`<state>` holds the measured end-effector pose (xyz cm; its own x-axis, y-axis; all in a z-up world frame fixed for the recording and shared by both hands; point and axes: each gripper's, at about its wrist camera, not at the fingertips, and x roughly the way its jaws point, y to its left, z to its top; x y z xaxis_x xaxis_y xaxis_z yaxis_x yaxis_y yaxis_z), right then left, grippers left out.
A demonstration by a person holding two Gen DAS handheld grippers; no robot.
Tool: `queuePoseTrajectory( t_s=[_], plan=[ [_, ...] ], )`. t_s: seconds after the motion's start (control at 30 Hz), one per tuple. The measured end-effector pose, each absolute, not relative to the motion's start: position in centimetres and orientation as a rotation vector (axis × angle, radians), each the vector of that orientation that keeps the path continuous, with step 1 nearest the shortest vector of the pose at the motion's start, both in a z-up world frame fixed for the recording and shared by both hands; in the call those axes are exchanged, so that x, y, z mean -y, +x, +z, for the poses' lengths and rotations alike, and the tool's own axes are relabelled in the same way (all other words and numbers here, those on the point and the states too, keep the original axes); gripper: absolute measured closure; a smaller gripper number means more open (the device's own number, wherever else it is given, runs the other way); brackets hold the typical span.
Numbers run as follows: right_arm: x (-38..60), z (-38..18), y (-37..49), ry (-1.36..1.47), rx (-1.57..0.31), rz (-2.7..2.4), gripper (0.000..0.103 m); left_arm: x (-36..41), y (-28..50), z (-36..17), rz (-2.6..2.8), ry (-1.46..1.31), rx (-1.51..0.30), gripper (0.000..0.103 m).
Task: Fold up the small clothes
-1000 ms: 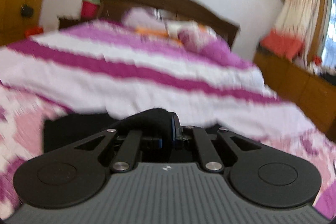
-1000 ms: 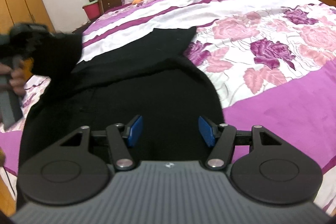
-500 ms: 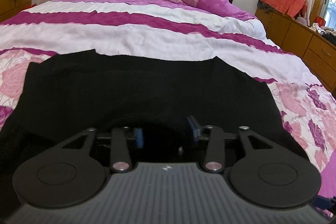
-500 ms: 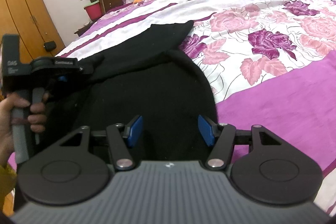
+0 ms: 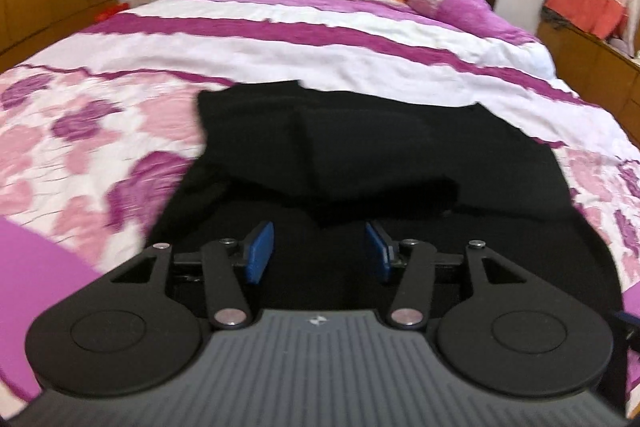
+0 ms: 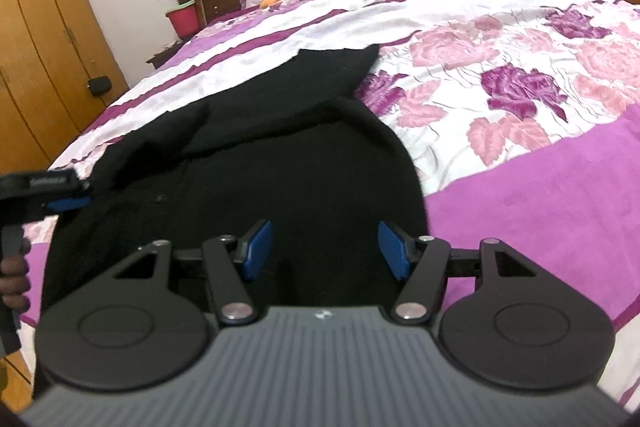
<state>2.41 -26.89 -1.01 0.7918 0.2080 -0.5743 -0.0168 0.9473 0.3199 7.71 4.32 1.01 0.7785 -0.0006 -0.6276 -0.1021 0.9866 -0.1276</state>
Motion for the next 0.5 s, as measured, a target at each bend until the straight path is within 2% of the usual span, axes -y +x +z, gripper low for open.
queuePoseTrajectory(
  t_s=[0.5],
  plan=[
    [18.7,4.1,7.3,0.235,-0.621,0.336,0.041,-8.5,5.1,-0.4,0.147,-0.186,-0.692,0.046]
  ],
)
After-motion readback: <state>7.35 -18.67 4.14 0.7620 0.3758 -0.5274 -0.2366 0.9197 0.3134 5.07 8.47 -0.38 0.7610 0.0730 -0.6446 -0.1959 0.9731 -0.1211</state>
